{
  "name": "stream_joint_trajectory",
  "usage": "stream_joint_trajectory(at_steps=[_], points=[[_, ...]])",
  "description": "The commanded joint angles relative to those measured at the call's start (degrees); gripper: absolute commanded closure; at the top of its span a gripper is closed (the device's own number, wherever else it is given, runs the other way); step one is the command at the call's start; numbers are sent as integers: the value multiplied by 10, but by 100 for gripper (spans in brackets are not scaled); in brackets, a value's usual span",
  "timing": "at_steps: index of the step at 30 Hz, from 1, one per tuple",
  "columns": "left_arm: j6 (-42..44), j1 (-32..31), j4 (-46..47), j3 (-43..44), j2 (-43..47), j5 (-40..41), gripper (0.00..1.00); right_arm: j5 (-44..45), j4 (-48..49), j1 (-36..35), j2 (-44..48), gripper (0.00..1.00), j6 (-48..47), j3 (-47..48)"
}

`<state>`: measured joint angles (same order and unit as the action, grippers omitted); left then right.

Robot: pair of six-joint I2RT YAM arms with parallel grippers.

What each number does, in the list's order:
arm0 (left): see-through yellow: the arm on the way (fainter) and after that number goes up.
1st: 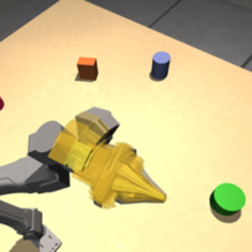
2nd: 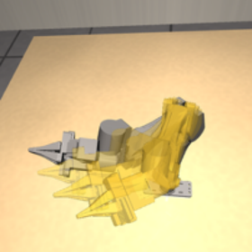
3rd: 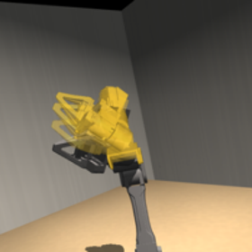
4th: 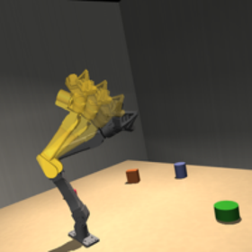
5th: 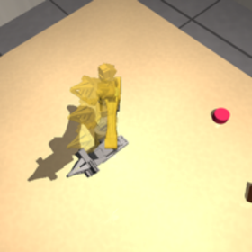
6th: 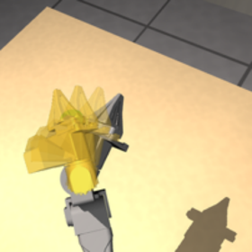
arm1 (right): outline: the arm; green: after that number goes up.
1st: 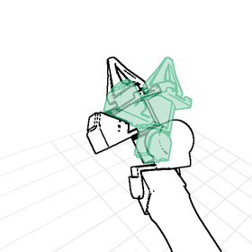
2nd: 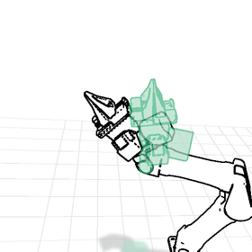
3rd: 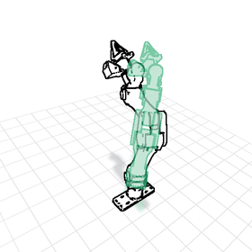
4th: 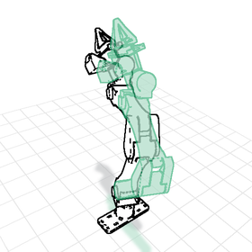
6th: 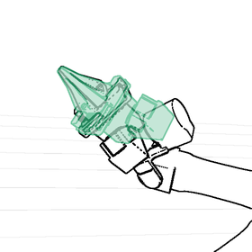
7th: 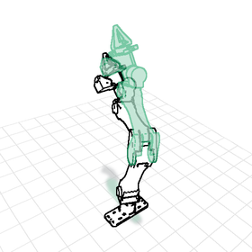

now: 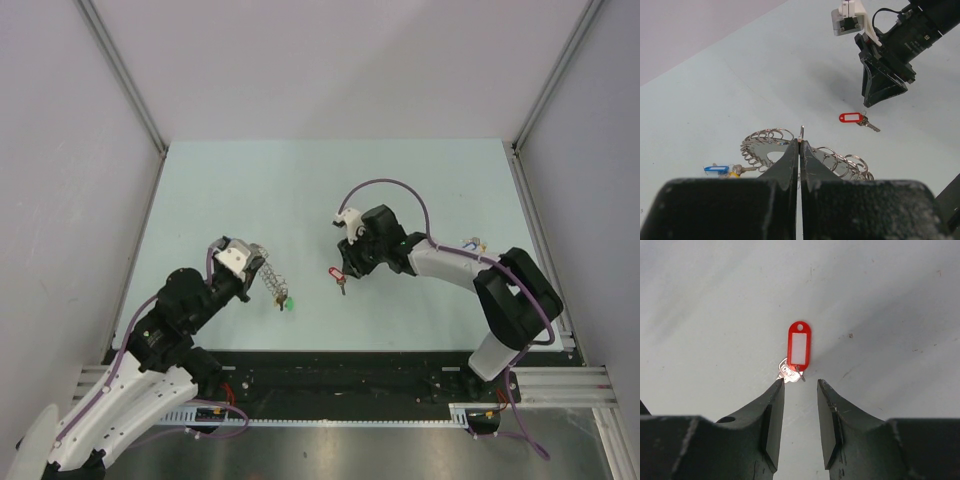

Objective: Put the keys on the keyring

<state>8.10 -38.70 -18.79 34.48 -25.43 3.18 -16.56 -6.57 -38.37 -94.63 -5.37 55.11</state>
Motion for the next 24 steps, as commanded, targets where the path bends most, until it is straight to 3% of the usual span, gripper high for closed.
stream_joint_trajectory(at_steps=[1,12,24], points=[[7,5,31,4,10,-7,100,-72,30,33,5,62,-8,-19],[8,6,31,4,4,-13,100,-190,60,59,-58,64,-91,-20],[9,8,31,4,-8,-21,100,-233,60,74,-95,71,-124,-19]])
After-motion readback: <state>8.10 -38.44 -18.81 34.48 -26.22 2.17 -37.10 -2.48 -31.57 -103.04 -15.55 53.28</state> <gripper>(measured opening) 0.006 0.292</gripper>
